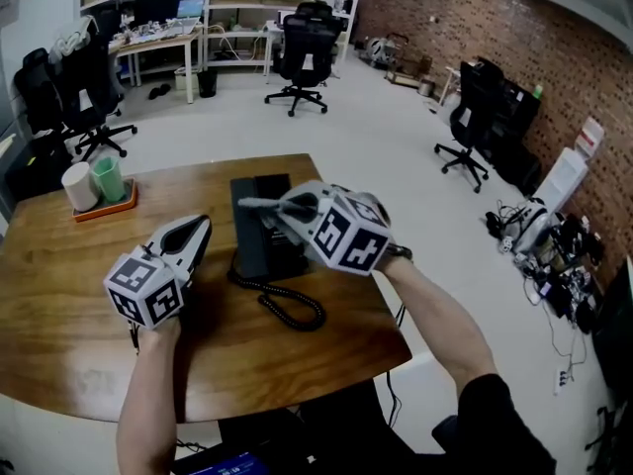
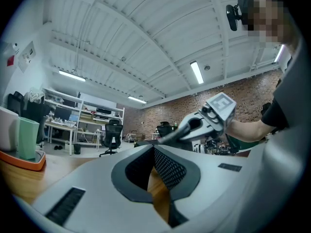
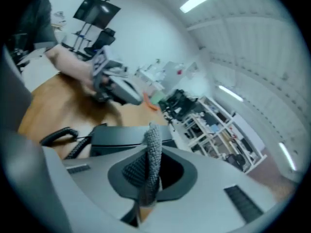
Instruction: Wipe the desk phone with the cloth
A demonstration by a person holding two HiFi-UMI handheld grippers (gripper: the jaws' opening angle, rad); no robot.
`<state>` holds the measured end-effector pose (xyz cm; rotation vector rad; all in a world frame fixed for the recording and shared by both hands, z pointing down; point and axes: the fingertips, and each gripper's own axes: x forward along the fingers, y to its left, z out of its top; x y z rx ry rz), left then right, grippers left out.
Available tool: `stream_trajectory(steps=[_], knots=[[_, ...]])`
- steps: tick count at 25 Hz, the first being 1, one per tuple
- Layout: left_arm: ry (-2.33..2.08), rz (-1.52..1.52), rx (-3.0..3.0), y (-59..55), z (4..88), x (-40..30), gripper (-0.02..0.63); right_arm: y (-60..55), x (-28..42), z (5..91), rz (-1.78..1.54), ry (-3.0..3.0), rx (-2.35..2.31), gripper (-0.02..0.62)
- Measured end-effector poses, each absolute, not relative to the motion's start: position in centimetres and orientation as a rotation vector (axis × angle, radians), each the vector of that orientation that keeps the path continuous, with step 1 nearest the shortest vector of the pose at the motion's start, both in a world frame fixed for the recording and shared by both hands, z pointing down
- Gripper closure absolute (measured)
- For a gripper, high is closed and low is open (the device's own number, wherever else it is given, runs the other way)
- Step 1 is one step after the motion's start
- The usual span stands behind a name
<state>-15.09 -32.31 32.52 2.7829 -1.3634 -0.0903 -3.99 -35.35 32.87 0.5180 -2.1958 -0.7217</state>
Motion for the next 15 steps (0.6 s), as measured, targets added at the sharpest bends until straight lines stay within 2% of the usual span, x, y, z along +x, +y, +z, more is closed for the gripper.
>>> stream_trajectory(steps=[3,7,15], knots=[[-1.357,-0.095,2.783,-32.2,32.7,-15.3,0.612,-41.2,-5.0,30.6,-0.692,-2.248,0.755,0.569],[-1.355,-0.118,2.775,-32.2,32.7,-15.3,0.611,-45.0,-5.6,31.6,-0.662,-2.183,0.829,0.569],[-1.343,-0.106,2.786,-32.0,32.4,-14.6,0.612,-36.8,-4.6,35.3,-0.748,-2.158,0.463,0.569]])
